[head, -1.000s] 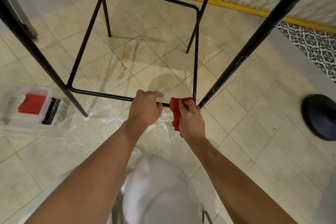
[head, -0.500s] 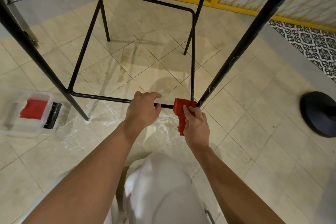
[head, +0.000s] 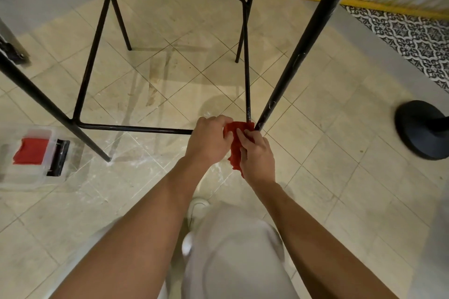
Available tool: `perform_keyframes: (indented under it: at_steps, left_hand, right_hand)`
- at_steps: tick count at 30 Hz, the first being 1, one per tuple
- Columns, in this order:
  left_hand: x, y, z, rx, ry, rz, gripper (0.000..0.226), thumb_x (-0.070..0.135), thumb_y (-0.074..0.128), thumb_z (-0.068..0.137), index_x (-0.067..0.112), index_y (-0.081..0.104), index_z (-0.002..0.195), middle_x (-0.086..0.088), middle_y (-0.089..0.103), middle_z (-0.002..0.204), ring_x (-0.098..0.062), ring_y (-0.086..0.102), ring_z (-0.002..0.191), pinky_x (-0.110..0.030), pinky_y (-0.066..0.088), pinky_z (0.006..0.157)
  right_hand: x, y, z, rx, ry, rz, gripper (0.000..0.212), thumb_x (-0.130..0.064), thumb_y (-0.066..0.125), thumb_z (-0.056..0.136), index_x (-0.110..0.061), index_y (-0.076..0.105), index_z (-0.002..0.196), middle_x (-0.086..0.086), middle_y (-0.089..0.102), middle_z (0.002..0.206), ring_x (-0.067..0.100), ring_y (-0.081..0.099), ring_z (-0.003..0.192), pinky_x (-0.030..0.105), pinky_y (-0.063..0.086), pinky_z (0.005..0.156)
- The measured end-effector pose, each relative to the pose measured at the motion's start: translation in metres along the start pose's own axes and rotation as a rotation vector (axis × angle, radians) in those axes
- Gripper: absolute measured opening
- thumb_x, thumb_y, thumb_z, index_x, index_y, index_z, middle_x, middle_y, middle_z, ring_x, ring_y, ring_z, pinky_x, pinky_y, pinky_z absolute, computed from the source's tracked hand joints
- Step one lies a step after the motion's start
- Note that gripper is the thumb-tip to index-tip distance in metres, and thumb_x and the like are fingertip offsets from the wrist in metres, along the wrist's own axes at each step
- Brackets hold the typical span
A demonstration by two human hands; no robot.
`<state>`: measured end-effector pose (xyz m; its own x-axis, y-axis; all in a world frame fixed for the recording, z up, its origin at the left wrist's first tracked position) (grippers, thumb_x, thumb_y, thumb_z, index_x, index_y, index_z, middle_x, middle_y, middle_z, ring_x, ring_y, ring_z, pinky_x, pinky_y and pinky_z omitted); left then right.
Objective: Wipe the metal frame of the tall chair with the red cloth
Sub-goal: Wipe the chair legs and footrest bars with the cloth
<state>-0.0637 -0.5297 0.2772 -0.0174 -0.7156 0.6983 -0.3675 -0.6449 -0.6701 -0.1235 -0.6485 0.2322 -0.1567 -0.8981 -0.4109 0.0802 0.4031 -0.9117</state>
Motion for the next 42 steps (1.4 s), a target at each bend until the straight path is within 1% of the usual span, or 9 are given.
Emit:
perform_keyframes:
  at_steps: [5,9,15,17,20,26,30,34,42]
  left_hand:
    - [0.003,0.016,0.004,0.003,-0.029,-0.048,0.038,0.018,0.054,0.092,0.018,0.054,0.130,-0.003,0.062,0.122,-0.020,0.053,0.116,-0.030,0.044,0.097]
    - [0.009,0.029,0.007,0.013,-0.029,-0.104,0.034,0.015,0.048,0.093,0.022,0.060,0.125,-0.002,0.066,0.115,-0.020,0.058,0.108,-0.034,0.050,0.094]
    - [0.008,0.036,0.005,-0.046,-0.030,-0.008,0.039,0.015,0.045,0.094,0.023,0.051,0.133,-0.004,0.054,0.130,-0.023,0.051,0.118,-0.034,0.046,0.098]
    - [0.009,0.040,0.001,-0.116,-0.038,-0.049,0.043,0.018,0.050,0.094,0.022,0.046,0.136,-0.004,0.043,0.138,-0.024,0.049,0.121,-0.033,0.044,0.100]
    - [0.011,0.047,-0.009,-0.126,-0.109,-0.244,0.049,0.022,0.054,0.093,0.019,0.039,0.140,-0.004,0.032,0.142,-0.022,0.048,0.123,-0.033,0.042,0.103]
    - [0.016,0.057,-0.011,-0.026,-0.207,-0.474,0.059,0.021,0.066,0.085,0.018,0.039,0.137,-0.005,0.027,0.136,-0.019,0.049,0.112,-0.032,0.050,0.094]
    - [0.021,0.060,-0.010,0.020,-0.168,-0.344,0.051,0.011,0.062,0.086,0.014,0.043,0.134,-0.007,0.031,0.136,-0.023,0.053,0.113,-0.026,0.046,0.094]
    - [0.021,0.051,-0.005,0.112,-0.120,-0.240,0.035,0.018,0.053,0.093,0.013,0.050,0.128,-0.007,0.041,0.129,-0.023,0.055,0.109,-0.027,0.044,0.093]
    - [0.026,0.036,0.045,0.148,0.039,-0.090,0.039,0.019,0.043,0.098,0.017,0.045,0.137,-0.009,0.042,0.132,-0.026,0.051,0.114,-0.031,0.043,0.100]
  right_hand:
    - [0.011,-0.006,0.001,0.011,-0.136,-0.090,0.048,-0.008,0.073,0.077,-0.012,0.061,0.123,0.009,0.063,0.113,0.031,0.060,0.089,0.041,0.058,0.062]
    - [0.002,-0.005,0.015,-0.022,-0.091,-0.027,0.042,-0.008,0.066,0.082,-0.013,0.060,0.123,0.008,0.060,0.121,0.032,0.057,0.098,0.042,0.055,0.074]
    - [0.004,-0.010,0.012,-0.018,-0.036,0.174,0.036,-0.003,0.059,0.085,-0.013,0.064,0.118,0.006,0.062,0.124,0.026,0.058,0.110,0.034,0.048,0.096]
    - [0.007,-0.014,0.008,-0.012,0.014,0.285,0.038,0.001,0.058,0.082,-0.014,0.066,0.116,0.003,0.062,0.124,0.018,0.058,0.113,0.022,0.043,0.099]
    - [0.007,-0.024,0.001,-0.006,0.122,0.443,0.037,0.005,0.059,0.080,-0.014,0.065,0.112,-0.002,0.062,0.114,0.011,0.058,0.102,0.011,0.045,0.088]
    - [0.011,-0.043,-0.005,-0.126,0.267,0.817,0.042,0.015,0.056,0.080,-0.007,0.043,0.113,-0.012,0.057,0.093,0.008,0.066,0.072,0.029,0.058,0.058]
    - [0.021,-0.049,-0.010,-0.144,0.233,0.760,0.046,0.015,0.055,0.076,-0.012,0.045,0.112,-0.010,0.053,0.107,0.010,0.063,0.091,0.017,0.054,0.068]
    - [0.040,-0.053,-0.007,-0.050,0.336,0.739,0.045,0.012,0.056,0.074,-0.017,0.048,0.108,-0.003,0.053,0.114,0.015,0.059,0.098,0.017,0.053,0.069]
    - [0.042,-0.040,0.016,-0.097,0.356,0.658,0.056,-0.005,0.062,0.082,-0.018,0.044,0.133,-0.006,0.045,0.130,0.007,0.047,0.108,0.019,0.040,0.085]
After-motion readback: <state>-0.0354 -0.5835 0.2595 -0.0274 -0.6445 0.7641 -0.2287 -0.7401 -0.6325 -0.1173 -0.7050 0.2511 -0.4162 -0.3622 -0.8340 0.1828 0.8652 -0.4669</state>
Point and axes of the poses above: each hand's wrist, its own z-axis towards the middle knuckle, its own y-axis out of the palm, x = y × z, the point moved 2 cm from there along z, towards the middle knuckle
